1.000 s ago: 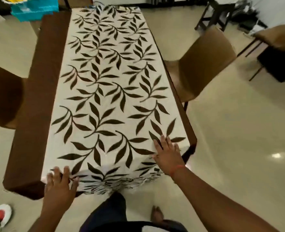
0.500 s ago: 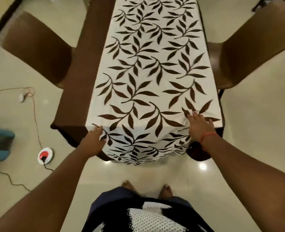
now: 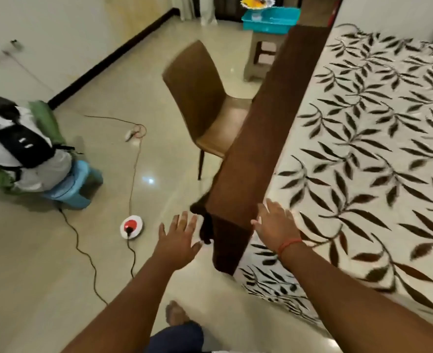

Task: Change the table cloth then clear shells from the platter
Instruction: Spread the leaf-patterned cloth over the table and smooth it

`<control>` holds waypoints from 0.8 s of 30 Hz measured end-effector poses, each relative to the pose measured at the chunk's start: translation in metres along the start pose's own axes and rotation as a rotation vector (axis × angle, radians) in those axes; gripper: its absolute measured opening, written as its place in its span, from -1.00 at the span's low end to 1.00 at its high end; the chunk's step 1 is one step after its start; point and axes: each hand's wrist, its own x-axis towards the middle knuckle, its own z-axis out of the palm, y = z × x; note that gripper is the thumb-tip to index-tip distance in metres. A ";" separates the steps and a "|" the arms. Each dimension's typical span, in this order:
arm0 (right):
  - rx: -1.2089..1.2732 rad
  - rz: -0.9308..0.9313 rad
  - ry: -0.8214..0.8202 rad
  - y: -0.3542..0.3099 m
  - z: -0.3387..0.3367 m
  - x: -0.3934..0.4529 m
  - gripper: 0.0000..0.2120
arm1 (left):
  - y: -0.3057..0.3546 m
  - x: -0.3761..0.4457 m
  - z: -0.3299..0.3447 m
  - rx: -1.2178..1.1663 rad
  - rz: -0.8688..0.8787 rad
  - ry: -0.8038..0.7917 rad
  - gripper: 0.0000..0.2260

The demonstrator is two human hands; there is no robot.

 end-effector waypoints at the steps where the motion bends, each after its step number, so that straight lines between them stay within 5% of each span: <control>1: 0.006 -0.038 -0.003 -0.035 -0.002 0.019 -0.44 | -0.025 0.007 -0.007 0.010 0.008 0.014 -0.30; 9: 0.039 -0.168 -0.040 -0.242 -0.015 0.130 -0.36 | -0.203 0.057 -0.081 0.024 -0.055 0.060 -0.28; 24: 0.093 -0.314 -0.133 -0.345 -0.076 0.427 -0.16 | -0.336 0.284 -0.222 -0.009 -0.170 0.048 -0.26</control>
